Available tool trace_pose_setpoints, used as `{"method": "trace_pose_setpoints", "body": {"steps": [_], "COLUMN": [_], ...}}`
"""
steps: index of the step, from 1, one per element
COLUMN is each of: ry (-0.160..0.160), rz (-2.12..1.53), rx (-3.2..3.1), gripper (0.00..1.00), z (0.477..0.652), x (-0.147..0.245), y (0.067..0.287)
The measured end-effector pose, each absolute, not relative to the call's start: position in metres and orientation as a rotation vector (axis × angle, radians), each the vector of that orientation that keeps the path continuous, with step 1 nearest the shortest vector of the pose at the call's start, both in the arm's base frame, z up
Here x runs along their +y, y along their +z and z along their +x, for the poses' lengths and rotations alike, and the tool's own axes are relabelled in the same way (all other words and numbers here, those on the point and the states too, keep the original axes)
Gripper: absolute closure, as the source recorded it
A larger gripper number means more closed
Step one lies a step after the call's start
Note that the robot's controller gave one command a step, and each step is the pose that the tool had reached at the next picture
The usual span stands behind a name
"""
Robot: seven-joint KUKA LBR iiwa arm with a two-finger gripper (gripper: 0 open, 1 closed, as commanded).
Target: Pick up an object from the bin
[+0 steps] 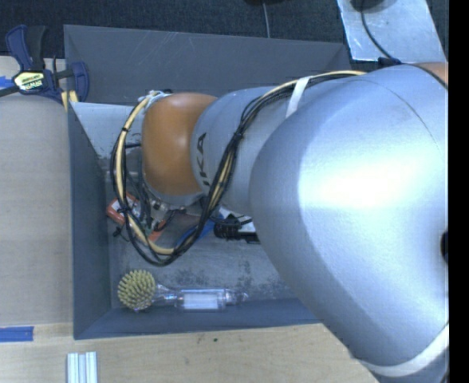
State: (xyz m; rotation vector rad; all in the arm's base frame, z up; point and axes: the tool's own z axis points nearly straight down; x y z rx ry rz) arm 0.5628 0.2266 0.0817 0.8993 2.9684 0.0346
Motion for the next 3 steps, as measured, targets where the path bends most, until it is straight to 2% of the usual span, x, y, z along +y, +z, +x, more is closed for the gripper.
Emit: {"method": "trace_pose_setpoints", "body": {"steps": [2,3], "ry": [0.032,0.025], "rz": [0.901,0.904], "rx": [2.973,2.979], "gripper": [1.0,1.0], "z": [0.562,0.559], "x": [0.226,0.225], "y": [0.088,0.102]}}
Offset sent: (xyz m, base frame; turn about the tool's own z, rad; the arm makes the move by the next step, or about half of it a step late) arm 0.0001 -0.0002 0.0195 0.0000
